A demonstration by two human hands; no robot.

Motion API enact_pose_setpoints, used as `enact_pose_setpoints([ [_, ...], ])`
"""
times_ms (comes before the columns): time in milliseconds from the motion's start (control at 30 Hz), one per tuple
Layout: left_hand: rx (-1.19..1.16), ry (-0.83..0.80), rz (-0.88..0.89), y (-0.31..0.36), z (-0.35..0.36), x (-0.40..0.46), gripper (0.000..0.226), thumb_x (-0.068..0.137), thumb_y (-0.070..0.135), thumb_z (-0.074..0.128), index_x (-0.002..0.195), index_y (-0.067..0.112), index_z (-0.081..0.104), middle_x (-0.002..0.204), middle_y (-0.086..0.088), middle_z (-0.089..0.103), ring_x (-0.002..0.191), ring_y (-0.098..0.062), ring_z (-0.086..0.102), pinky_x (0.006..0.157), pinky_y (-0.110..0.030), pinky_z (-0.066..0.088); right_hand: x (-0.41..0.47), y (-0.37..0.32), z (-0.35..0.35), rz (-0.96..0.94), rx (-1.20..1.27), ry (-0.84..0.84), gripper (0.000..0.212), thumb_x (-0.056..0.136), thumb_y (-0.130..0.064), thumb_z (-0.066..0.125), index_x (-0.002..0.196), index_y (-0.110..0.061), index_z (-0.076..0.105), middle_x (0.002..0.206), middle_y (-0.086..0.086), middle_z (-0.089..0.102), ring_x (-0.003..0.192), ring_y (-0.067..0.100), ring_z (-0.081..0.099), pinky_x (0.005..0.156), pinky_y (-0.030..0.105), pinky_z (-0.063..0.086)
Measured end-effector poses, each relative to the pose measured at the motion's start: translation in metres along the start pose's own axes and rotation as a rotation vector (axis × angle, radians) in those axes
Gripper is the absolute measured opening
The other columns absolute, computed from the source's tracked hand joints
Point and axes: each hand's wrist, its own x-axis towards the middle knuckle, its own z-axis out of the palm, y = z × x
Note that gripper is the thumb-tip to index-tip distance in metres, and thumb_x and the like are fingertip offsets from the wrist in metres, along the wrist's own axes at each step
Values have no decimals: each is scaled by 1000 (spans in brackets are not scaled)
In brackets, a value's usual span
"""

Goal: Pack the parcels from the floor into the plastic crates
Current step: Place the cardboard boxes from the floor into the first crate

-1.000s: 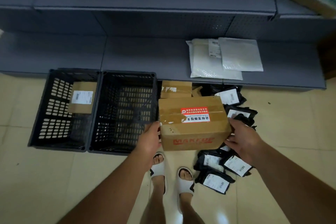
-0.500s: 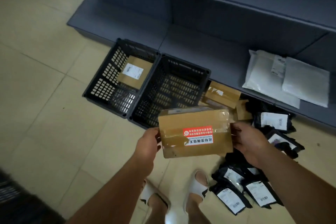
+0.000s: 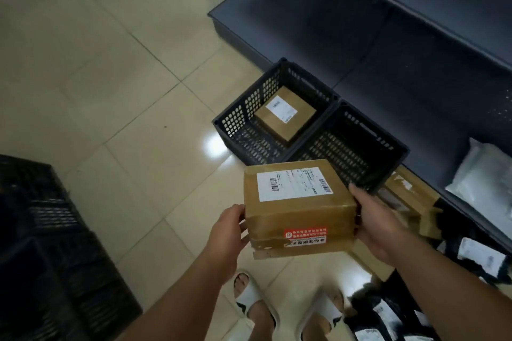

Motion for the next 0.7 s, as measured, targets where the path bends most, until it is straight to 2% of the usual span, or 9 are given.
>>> enact_pose_setpoints([
  [67, -31, 1, 13, 11, -30, 1, 32, 101, 26, 46, 113, 15, 73, 103, 5, 78, 106, -15, 69, 82, -32, 53, -1, -6, 32, 2, -75, -19, 44, 94, -63, 54, 115, -29, 74, 107, 0, 78, 106, 27, 70, 101, 51, 49],
  [100, -51, 12, 12, 16, -44, 3, 31, 101, 26, 47, 112, 17, 74, 101, 6, 78, 105, -15, 69, 82, -32, 53, -1, -9, 47, -1, -109, -30, 46, 94, -63, 54, 114, -27, 75, 104, -1, 79, 105, 26, 70, 96, 47, 51],
  [167, -104, 49, 8, 23, -70, 8, 31, 101, 27, 48, 113, 22, 75, 102, 6, 78, 105, -14, 70, 83, -32, 54, -5, -18, 81, -25, -175, -63, 40, 98, -56, 53, 109, -25, 75, 100, -2, 79, 100, 24, 70, 78, 39, 53],
  [233, -147, 82, 4, 28, -94, 13, 32, 101, 26, 47, 116, 25, 75, 102, 7, 79, 107, -14, 70, 84, -32, 54, -3, -25, 113, -69, -249, -88, 34, 100, -50, 54, 114, -24, 70, 104, 0, 77, 99, 23, 70, 72, 37, 52],
  [300, -191, 114, -9, 32, -115, 18, 35, 102, 22, 43, 117, 27, 74, 103, 7, 79, 108, -14, 69, 83, -31, 53, 0, -29, 143, -122, -331, -108, 32, 98, -50, 57, 116, -25, 67, 108, 2, 75, 100, 23, 69, 77, 38, 53],
  [433, -240, 159, 2, 40, -147, 28, 36, 101, 22, 42, 112, 27, 76, 101, 8, 79, 101, -12, 68, 79, -29, 50, 17, -37, 196, -172, -500, -143, 30, 93, -58, 58, 108, -33, 66, 112, -1, 70, 105, 22, 65, 98, 50, 51],
  [500, -249, 185, 7, 46, -162, 35, 34, 102, 27, 43, 108, 23, 76, 97, 8, 79, 94, -11, 68, 79, -30, 50, 23, -45, 224, -180, -537, -186, 25, 95, -54, 58, 106, -33, 66, 111, -1, 71, 104, 22, 66, 96, 47, 53],
  [600, -287, 260, 4, 57, -183, 49, 31, 101, 34, 46, 118, 21, 70, 109, 5, 77, 105, -16, 69, 83, -32, 52, 33, -63, 265, -179, -573, -252, 17, 99, -44, 57, 104, -31, 67, 105, -1, 73, 100, 21, 69, 86, 42, 56],
  [700, -343, 324, -15, 68, -200, 64, 26, 102, 33, 49, 122, 24, 64, 113, 4, 75, 108, -19, 68, 81, -33, 52, 41, -84, 298, -202, -630, -305, 15, 99, -38, 59, 105, -29, 69, 103, 0, 75, 98, 20, 70, 86, 40, 56],
])
